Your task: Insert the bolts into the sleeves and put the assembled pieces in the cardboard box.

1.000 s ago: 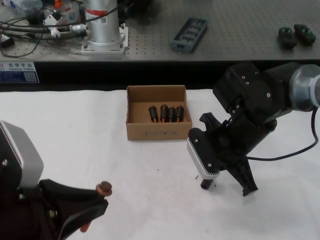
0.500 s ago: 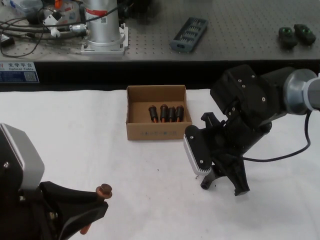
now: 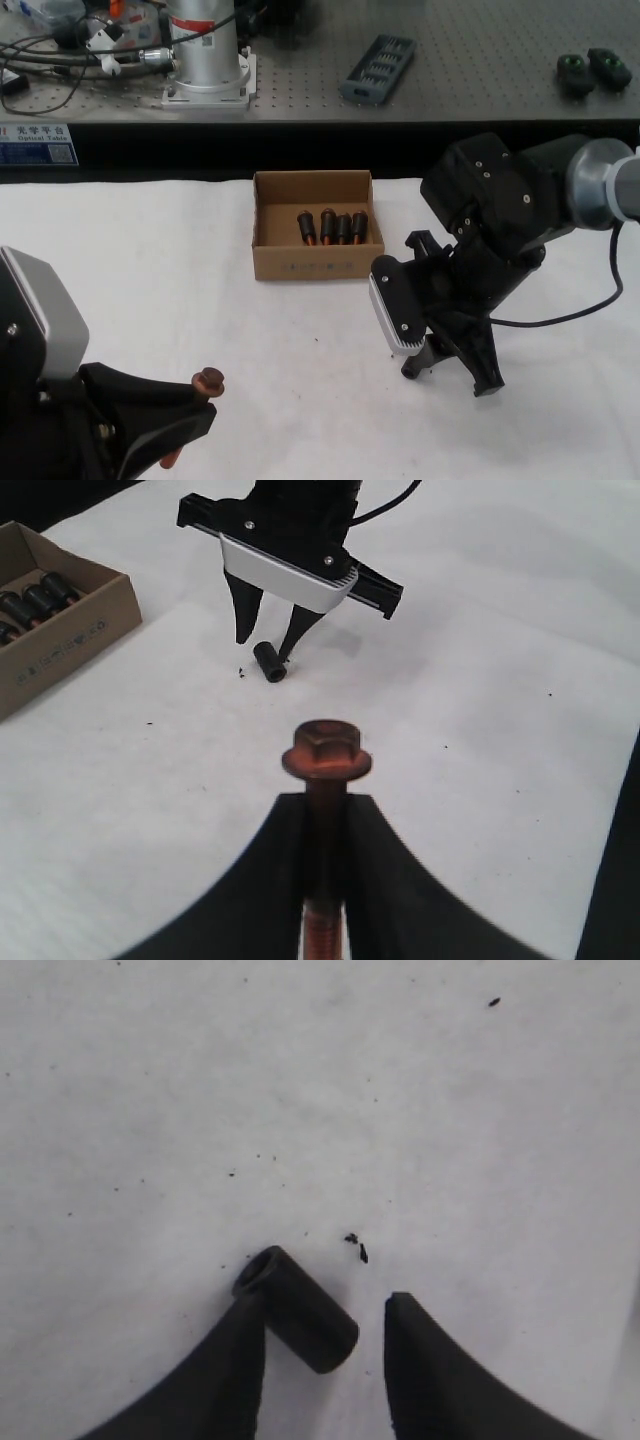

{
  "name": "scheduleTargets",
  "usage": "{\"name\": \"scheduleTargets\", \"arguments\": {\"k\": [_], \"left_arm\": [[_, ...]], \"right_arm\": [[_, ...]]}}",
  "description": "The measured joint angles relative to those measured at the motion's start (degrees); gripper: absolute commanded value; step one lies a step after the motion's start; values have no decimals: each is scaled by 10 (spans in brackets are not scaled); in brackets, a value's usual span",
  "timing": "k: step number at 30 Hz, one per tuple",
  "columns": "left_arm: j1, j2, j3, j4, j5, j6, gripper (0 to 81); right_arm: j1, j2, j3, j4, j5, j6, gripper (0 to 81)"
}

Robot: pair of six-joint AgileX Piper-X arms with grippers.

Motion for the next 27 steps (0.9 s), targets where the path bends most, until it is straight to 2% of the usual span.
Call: {"name": "scheduleTargets", "arguments": {"k": [27], "left_arm": [[0,0,0,-1,0,0,6]], "right_arm": [[0,20,-5,6,-5,27,292]]}}
